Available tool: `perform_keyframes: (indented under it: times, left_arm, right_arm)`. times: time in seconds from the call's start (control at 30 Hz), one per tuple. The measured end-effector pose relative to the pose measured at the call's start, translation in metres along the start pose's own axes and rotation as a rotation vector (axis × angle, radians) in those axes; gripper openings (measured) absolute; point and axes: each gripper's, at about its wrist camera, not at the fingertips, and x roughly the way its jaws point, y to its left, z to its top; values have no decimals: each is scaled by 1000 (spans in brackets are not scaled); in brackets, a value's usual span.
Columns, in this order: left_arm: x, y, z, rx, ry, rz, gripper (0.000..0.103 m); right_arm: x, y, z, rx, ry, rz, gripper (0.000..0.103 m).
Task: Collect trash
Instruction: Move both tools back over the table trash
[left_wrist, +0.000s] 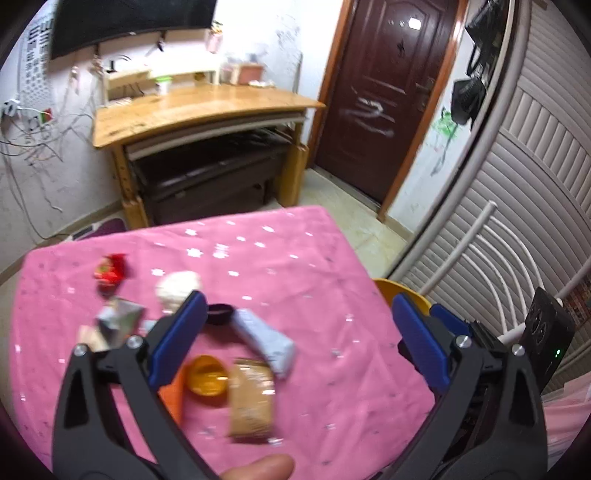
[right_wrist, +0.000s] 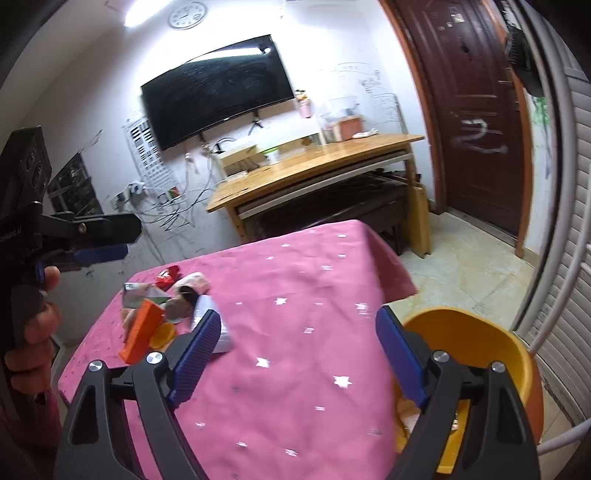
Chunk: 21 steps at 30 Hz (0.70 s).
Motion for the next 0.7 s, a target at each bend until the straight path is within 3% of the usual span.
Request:
perform_keyframes:
  times: [0.2,0.47,0.7]
  left_arm:
    - [-29,43,-10,-25,-42,68,97]
    - [-35,86,-49,-43,3,139,97]
    - [-22,100,-86,5,108,57,94]
  right_arm:
    - [15,33,1,-46,34,53,80]
    - [38,81,-9,-99,117,162,80]
    - [60,123,-31,-170,263,216,80]
